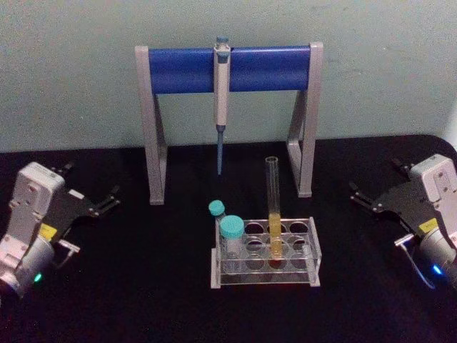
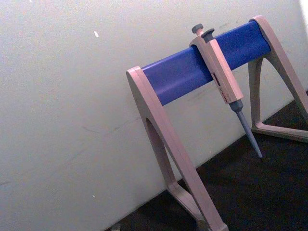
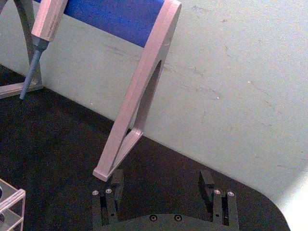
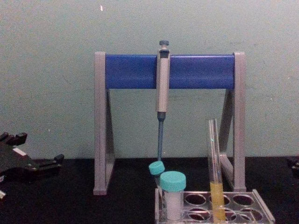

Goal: Pick up the test tube from the test tube rack, shake it, then place it back into the test tube rack.

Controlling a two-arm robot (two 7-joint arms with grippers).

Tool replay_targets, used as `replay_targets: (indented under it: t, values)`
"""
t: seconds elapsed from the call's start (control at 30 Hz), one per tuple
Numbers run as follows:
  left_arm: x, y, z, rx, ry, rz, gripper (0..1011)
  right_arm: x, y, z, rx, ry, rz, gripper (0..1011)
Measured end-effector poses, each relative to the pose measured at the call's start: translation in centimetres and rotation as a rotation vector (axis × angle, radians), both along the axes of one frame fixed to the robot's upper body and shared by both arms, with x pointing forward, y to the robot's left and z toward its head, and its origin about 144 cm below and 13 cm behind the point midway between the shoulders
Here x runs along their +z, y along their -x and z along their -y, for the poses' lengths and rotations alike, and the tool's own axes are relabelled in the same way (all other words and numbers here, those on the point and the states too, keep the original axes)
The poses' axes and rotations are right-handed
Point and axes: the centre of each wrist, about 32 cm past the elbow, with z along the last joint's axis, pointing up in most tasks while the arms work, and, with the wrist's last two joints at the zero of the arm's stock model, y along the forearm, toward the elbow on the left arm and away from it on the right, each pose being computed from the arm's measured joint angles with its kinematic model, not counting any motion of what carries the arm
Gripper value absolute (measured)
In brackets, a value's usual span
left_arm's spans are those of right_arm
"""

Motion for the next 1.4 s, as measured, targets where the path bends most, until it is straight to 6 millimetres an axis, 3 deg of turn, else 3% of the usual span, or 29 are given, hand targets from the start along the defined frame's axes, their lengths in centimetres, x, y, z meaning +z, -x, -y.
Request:
replay_targets:
  t: [1.4]
  values:
    - [0.0,0.0,0.0,0.0,0.0,0.0,1010,0.0,0.0,0.0,0.0,0.0,0.0,1000]
